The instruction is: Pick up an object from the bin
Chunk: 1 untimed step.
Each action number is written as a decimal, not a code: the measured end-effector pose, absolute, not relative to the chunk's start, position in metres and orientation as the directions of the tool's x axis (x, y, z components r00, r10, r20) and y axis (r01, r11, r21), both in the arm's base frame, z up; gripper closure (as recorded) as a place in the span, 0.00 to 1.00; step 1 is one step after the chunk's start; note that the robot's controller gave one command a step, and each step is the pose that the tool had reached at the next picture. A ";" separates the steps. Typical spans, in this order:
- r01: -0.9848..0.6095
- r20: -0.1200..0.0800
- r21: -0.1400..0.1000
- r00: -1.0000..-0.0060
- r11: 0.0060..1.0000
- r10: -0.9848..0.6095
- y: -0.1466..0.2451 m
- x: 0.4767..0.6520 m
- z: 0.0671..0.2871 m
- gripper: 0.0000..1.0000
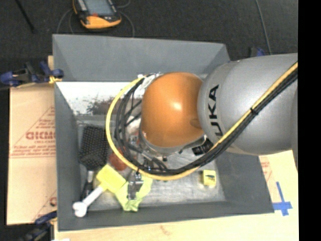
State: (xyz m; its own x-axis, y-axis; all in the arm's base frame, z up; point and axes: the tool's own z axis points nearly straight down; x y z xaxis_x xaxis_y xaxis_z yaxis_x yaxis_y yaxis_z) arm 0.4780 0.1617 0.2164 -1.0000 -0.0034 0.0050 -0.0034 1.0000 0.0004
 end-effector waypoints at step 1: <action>0.000 -0.002 0.002 -1.000 1.000 0.000 0.161 0.480 0.220 0.00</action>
Offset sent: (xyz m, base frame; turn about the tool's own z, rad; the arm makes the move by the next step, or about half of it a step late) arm -0.0055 0.0187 -0.1263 -0.0650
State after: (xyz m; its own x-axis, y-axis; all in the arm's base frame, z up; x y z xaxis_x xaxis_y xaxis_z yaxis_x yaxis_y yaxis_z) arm 0.4799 0.1612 0.2197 -1.0000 -0.0005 -0.0022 -0.0005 1.0000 0.0019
